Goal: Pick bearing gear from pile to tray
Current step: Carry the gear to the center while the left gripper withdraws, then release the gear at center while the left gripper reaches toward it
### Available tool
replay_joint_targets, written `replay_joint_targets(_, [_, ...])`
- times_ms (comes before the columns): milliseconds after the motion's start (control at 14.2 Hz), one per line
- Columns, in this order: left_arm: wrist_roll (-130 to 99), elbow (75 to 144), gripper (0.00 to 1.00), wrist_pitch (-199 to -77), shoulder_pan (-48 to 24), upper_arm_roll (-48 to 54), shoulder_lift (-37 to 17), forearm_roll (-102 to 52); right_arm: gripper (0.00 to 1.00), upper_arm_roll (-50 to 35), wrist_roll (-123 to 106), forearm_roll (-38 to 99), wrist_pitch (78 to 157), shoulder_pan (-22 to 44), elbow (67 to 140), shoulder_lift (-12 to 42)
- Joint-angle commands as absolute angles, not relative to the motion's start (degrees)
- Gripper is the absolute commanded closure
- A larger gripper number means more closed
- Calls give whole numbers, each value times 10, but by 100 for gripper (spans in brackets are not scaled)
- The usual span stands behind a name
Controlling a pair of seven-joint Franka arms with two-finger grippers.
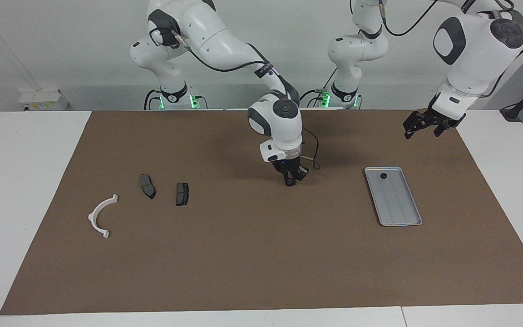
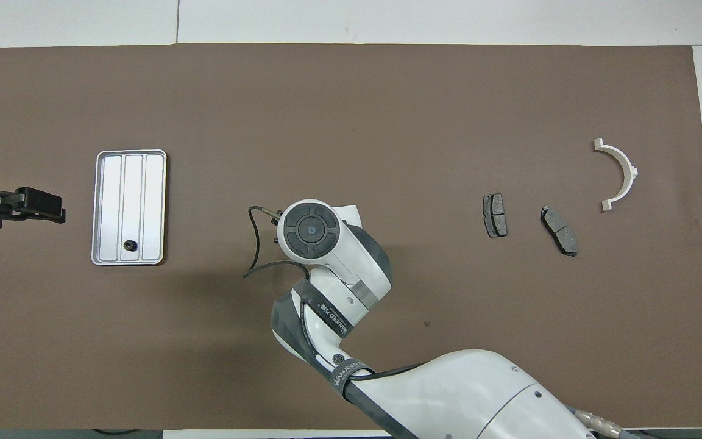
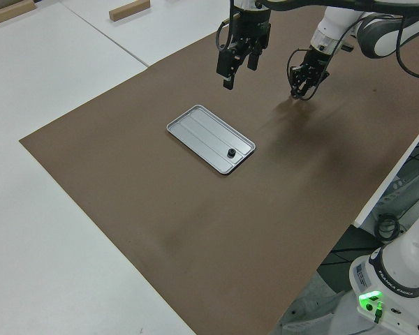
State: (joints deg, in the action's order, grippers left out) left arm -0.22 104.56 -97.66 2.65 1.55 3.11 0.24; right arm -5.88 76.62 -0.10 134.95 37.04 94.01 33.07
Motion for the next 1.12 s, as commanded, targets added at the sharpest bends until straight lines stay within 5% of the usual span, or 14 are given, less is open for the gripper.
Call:
replay_joint_targets(0, [-24,1043,0,-983,-18,-24,21,-9,0,-62,780,-12,1344,364,934,327])
replay_joint_targets(351, [-25,967,0,-949,-17,-15,-14,-8,0,-59,765,-11,1250,324,874,304])
replay_joint_targets(773, [-42,976,0,-969,-20,-15,-9,-9,0,-62,552,0,1166,232,870,230])
replay_joint_targets(1054, [-205,1003,0,-1025,-89,-13,-25,-10,0,-63,323,0,1113,141,870,205])
